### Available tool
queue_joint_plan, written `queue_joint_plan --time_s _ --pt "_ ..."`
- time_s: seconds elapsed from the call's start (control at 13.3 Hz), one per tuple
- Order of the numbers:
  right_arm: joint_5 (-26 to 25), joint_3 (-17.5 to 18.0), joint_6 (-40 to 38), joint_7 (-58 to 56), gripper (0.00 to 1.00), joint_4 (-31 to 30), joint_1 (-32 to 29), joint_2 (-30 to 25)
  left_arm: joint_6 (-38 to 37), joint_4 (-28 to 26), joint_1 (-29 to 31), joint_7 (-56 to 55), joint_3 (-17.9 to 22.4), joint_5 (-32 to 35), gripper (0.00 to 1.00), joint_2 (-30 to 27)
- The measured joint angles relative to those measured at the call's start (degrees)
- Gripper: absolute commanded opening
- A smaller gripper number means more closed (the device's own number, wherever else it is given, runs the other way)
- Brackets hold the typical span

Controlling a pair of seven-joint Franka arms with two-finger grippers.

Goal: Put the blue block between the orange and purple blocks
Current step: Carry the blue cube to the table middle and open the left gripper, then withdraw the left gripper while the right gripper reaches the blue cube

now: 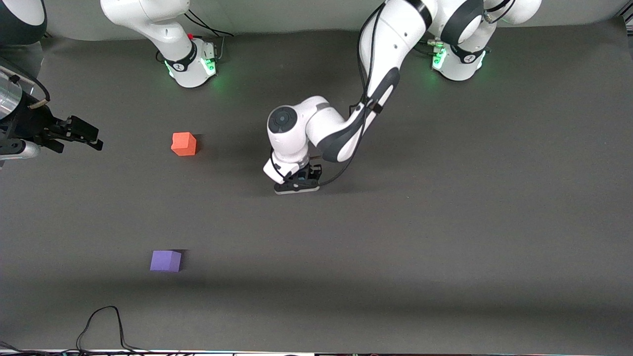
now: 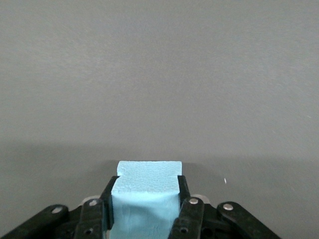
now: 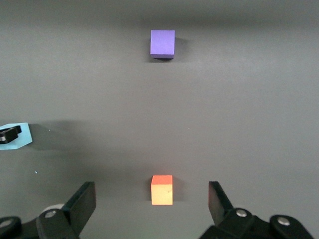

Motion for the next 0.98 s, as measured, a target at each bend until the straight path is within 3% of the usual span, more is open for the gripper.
queue_joint_plan --time_s 0.08,0.15,0.23,0.3,0.53,0.68,0.98 --pt "0.0 0.0 0.0 0.0 1.0 0.0 0.0 0.0 0.5 0.3 0.0 -0.3 0.1 0.0 0.38 0.8" --pt "0.0 0.0 0.0 0.0 1.0 0.0 0.0 0.0 0.7 0.5 0.1 -0.4 0.1 0.0 0.58 1.1" --pt "0.0 0.0 0.0 0.0 1.0 0.0 0.0 0.0 0.7 0.6 0.1 -0.4 0.1 0.0 0.91 1.1" --pt "0.0 0.0 0.0 0.0 1.0 -0.1 0.0 0.0 0.7 0.7 0.1 -0.4 0.2 0.0 0.99 1.2" --pt "0.0 0.0 0.1 0.0 1.0 -0.1 0.0 0.1 -0.2 1.3 0.2 -0.3 0.5 0.2 1.0 1.1" --pt "0.0 0.0 0.2 0.0 1.0 0.2 0.0 0.1 -4.8 3.1 1.6 1.2 0.5 0.1 1.0 -0.1" --pt "0.0 0.4 0.3 0.0 1.0 0.8 0.2 0.2 -17.3 5.1 10.9 12.4 -0.3 -7.4 1.0 -10.5"
